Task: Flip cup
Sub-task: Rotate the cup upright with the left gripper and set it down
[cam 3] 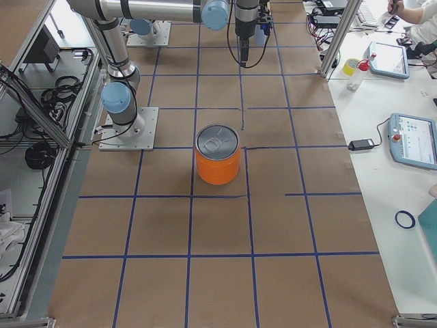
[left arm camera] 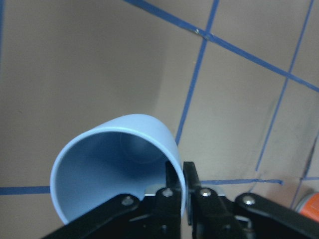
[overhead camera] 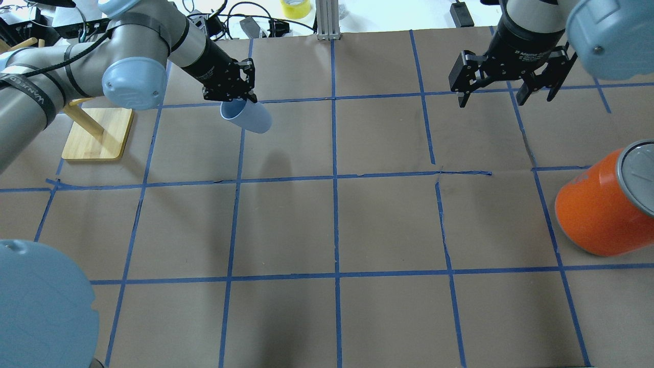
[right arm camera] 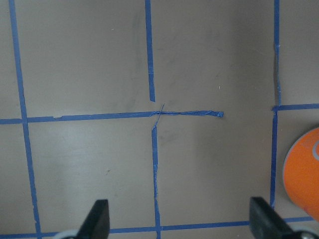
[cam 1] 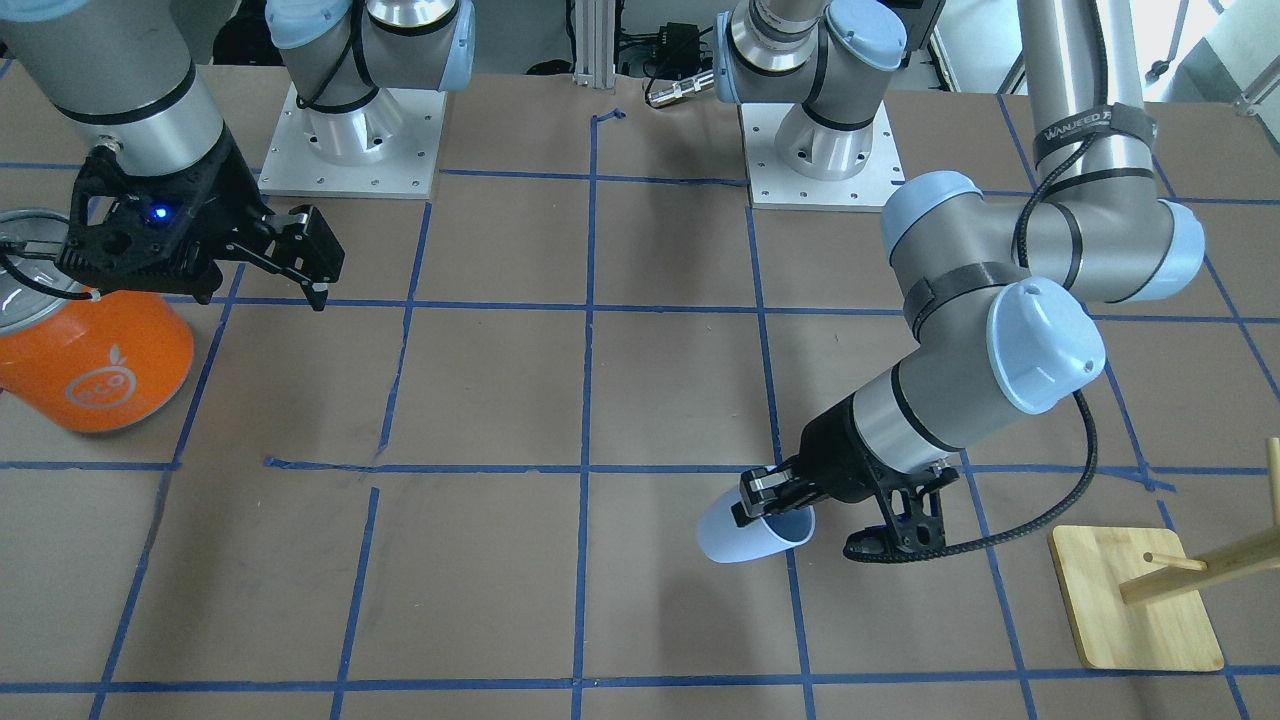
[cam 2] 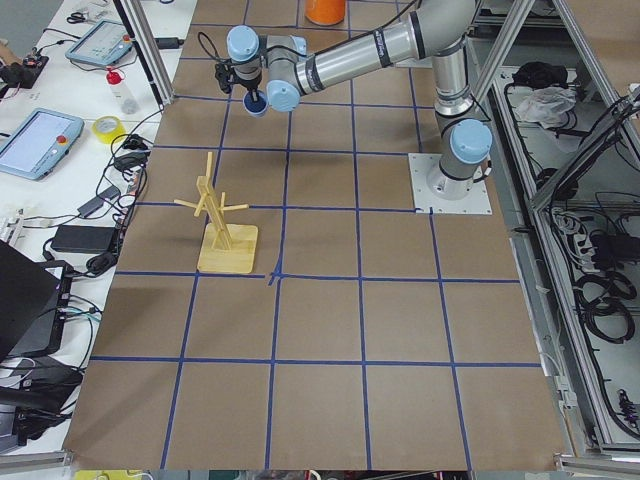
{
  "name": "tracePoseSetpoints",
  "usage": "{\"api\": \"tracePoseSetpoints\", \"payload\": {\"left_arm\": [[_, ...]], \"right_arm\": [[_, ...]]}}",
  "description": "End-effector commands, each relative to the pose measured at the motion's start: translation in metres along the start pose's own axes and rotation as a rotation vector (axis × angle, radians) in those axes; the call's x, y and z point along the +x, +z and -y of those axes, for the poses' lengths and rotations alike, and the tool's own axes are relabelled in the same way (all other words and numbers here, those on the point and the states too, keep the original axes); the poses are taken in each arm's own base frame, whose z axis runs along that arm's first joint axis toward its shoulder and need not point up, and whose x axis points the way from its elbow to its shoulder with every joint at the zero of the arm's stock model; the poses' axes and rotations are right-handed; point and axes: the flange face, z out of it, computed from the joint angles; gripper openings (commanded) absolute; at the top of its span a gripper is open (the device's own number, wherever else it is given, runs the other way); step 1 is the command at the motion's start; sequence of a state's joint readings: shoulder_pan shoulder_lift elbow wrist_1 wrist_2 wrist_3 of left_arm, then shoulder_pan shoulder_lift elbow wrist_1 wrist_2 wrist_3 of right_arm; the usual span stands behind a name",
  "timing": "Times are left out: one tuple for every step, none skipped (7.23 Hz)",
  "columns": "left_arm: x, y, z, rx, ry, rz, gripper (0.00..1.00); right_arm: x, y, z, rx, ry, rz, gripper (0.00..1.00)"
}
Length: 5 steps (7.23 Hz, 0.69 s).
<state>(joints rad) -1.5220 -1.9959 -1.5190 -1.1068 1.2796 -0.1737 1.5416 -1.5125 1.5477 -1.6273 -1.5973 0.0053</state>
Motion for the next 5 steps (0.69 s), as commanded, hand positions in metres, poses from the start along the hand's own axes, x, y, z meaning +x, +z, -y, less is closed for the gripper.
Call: {"api": "tracePoseSetpoints", "payload": {"left_arm": [[-0.017,0.003,0.014,0.032,0.151,0.174,0.0],[-0.028,-0.002,0.021,0.036,0.197,0.221,0.0],[-0.048,0.001,0.029,0.025,0.189,0.231,0.0],[-0.061,0.012,0.036,0.009,0.195,0.241,0.0],[-0.068,0.015,0.039,0.002,0.211,0.275,0.0]], "right_arm": [[0.0,0.0,0.0,-0.001,-0.001,0.0,1.0],[0.0,0.0,0.0,-0.001,-0.001,0.0,1.0],[0.0,0.0,0.0,-0.001,-0.001,-0.001,1.0],[0.0,0.0,0.0,-0.001,-0.001,-0.001,1.0],[0.0,0.001,0.0,-0.003,-0.002,-0.001,1.0]]}}
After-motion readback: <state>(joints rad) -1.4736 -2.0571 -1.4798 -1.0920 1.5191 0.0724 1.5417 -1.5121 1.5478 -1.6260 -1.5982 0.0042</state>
